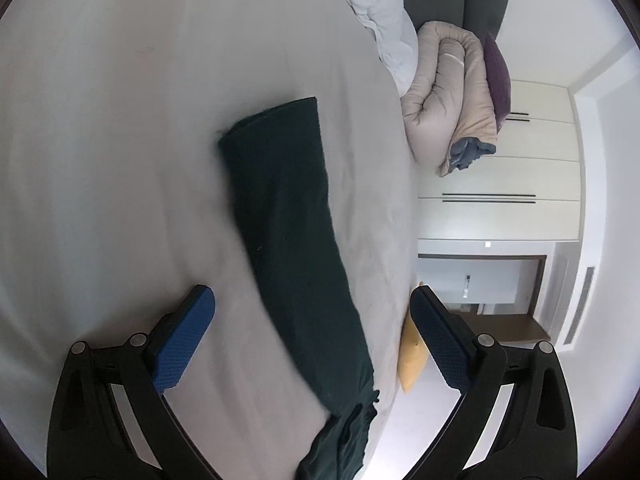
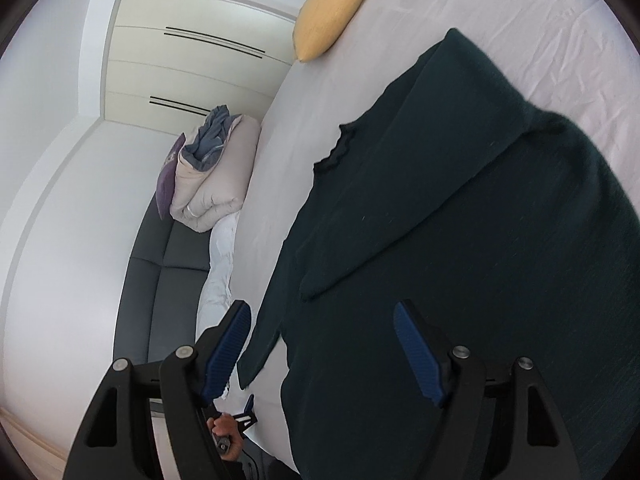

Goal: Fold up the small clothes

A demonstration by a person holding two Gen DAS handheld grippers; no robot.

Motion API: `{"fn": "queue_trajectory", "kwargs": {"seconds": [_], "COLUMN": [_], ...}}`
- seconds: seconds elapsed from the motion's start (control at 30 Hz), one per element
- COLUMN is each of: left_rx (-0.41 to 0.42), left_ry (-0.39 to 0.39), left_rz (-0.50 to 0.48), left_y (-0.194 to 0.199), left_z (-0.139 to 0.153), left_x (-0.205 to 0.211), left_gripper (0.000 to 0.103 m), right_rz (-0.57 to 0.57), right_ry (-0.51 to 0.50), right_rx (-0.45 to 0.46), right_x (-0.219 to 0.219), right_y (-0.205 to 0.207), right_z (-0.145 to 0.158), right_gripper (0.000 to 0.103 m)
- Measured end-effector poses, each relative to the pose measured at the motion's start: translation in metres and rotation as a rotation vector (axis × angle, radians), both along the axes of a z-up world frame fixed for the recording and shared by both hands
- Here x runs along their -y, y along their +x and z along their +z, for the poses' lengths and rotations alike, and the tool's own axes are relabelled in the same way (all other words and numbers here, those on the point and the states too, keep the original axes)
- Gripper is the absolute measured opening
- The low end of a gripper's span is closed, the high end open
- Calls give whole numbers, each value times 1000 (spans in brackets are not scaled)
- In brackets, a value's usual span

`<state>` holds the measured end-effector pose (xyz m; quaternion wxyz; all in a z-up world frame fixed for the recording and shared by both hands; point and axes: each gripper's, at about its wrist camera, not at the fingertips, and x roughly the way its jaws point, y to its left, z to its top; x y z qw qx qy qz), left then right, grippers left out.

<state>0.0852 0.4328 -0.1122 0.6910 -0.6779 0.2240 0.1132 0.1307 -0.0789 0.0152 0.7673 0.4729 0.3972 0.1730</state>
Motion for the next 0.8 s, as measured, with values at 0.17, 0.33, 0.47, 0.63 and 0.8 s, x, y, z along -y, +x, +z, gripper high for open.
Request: {"fn": "queue_trajectory", "kwargs": {"seconds": [0.17, 0.33, 0.47, 0.63, 0.8], "left_rx": [13, 4, 20, -13, -20], "left_ry": [-45, -101, -117, 21, 249], "left_rz": [34, 44, 57, 27, -86], "left_y": [14, 23, 21, 32, 61], "left_z": [-13, -41, -58, -32, 29], "left_x": [-16, -16, -17, -7, 28], "left_gripper": [81, 31, 17, 8, 7], "right_rz": [31, 43, 41, 21, 9], "right_ry": [-19, -26, -24, -23, -29], "right_rx": [6, 3, 0, 1, 5], "right_x": [-25, -37, -36, -31, -22], "right_y": [4, 3, -2, -3, -7], "right_z": [5, 2, -1, -6, -10], "right_gripper": [77, 77, 77, 77, 77]}}
